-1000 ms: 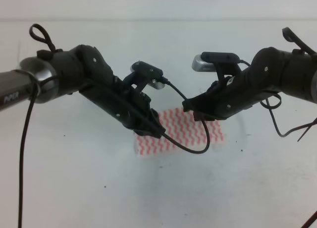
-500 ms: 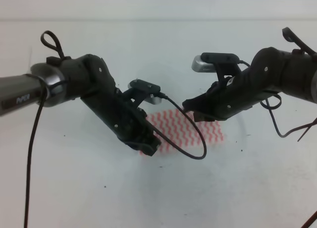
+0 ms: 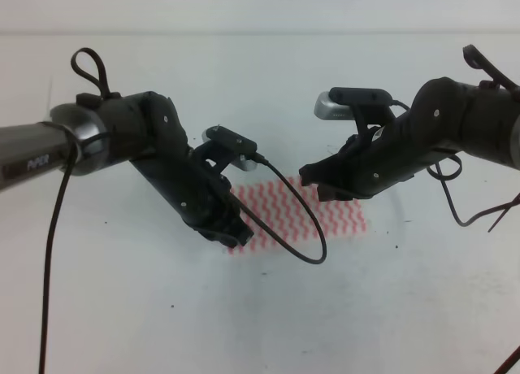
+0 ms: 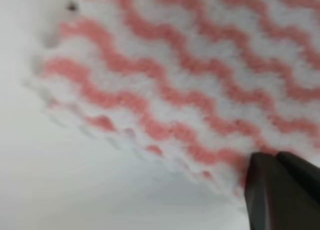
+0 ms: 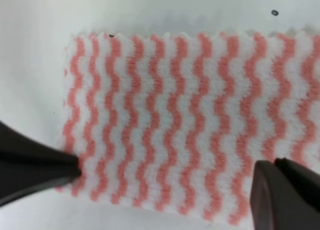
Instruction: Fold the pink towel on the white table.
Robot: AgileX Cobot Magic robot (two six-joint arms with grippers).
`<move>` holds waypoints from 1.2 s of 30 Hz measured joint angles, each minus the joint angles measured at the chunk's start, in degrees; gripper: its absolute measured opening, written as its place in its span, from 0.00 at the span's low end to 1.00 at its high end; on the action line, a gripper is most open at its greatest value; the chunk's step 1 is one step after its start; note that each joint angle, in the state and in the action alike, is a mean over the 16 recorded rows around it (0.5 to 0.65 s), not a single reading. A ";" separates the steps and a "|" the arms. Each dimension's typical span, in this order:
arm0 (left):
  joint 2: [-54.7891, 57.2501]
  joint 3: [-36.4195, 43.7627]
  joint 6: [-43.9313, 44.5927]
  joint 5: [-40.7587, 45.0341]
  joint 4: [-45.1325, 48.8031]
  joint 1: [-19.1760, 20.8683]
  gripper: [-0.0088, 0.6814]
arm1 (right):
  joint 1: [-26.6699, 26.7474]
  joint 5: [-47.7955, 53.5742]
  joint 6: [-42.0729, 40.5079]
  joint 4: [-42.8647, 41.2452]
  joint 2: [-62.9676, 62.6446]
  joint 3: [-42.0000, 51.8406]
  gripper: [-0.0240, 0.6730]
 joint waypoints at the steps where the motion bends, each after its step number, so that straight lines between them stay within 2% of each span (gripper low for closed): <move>1: -0.01 0.00 -0.06 -0.30 0.27 0.00 0.01 | 0.00 0.00 0.00 -0.01 0.03 0.00 0.01; 11: -2.01 -0.01 -0.47 -3.10 1.55 0.00 0.01 | 0.01 -0.20 0.00 -0.09 0.09 0.00 0.01; 22: -3.23 0.00 0.66 -7.15 -2.19 0.00 0.01 | -0.56 -0.80 2.41 -2.93 0.13 -0.08 0.02; 26: -1.91 0.00 1.44 -8.23 -3.97 0.01 0.01 | -1.40 -0.88 3.91 -4.40 0.19 -0.20 0.06; 36: 0.97 -0.01 2.66 -8.75 -5.59 0.01 0.01 | -3.44 0.16 6.09 -6.01 2.93 -2.66 0.29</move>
